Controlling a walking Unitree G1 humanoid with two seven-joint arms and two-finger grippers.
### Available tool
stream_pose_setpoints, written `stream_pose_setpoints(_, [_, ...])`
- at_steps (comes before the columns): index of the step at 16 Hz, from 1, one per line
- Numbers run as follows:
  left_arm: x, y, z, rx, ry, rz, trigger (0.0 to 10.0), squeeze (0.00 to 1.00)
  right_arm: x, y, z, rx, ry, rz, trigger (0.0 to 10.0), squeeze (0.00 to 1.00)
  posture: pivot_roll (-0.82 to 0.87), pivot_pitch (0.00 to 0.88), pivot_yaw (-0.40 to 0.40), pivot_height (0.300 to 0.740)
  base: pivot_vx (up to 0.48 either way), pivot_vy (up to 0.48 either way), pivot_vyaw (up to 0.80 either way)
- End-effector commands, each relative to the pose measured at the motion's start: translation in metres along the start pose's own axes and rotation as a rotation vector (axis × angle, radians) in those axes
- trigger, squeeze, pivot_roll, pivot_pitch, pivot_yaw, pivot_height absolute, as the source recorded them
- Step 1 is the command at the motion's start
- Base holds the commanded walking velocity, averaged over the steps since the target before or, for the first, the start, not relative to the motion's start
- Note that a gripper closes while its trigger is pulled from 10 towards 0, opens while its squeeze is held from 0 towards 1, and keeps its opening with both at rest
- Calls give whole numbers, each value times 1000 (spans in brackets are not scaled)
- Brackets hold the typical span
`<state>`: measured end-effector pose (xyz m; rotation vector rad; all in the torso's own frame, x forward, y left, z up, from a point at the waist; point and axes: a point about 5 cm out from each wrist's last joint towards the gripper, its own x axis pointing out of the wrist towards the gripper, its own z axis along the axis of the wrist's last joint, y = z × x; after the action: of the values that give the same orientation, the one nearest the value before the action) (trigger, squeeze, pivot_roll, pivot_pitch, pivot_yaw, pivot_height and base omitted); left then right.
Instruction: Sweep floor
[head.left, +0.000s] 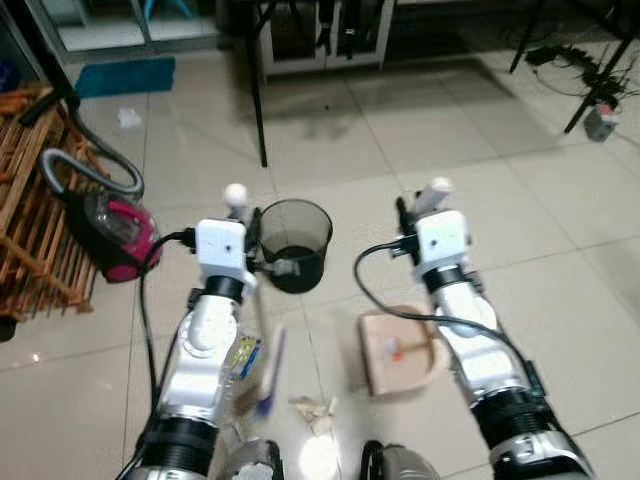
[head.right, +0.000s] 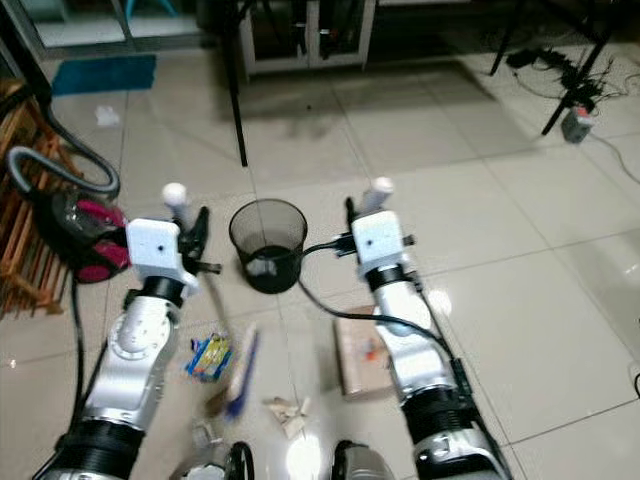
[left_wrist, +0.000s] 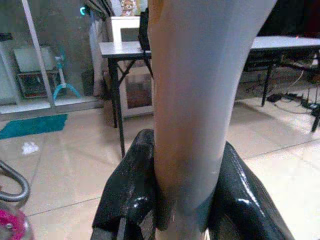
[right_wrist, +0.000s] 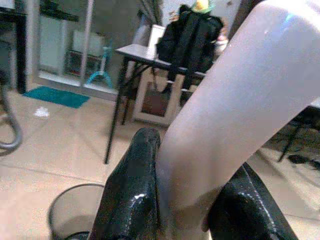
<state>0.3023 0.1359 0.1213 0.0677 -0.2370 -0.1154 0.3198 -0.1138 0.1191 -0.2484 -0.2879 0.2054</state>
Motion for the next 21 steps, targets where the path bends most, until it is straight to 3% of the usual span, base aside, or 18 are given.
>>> stream_pose_setpoints(1, [-2,-4,-1,19,-23,-32,10000,0,1,6,0,6,-8,19,10000,0,-44,256,-8,740,0,0,0])
stream_pose_setpoints(3, [-6,-13,-9,35,-17,-80,10000,0,-5,21,-10,42,54,46,10000,0,-59,272,-12,740,0,0,0])
stream_pose_setpoints(8, [-12,-32,-18,49,-4,-190,10000,0,-20,41,-12,-5,16,148,10000,0,-67,295,-11,740,0,0,0])
stream_pose_setpoints(12, [-14,-40,-25,56,10,-229,10000,0,-23,46,-11,-15,-4,153,10000,0,-73,301,-10,740,0,0,0])
stream_pose_setpoints(16, [-11,-44,-34,-62,71,-129,10000,0,-28,47,-22,-16,73,83,10000,0,-80,296,-11,740,0,0,0])
stream_pose_setpoints(21, [2,-28,-29,-254,56,89,10000,0,-29,32,-34,-9,149,-21,10000,0,-85,276,-13,740,0,0,0])
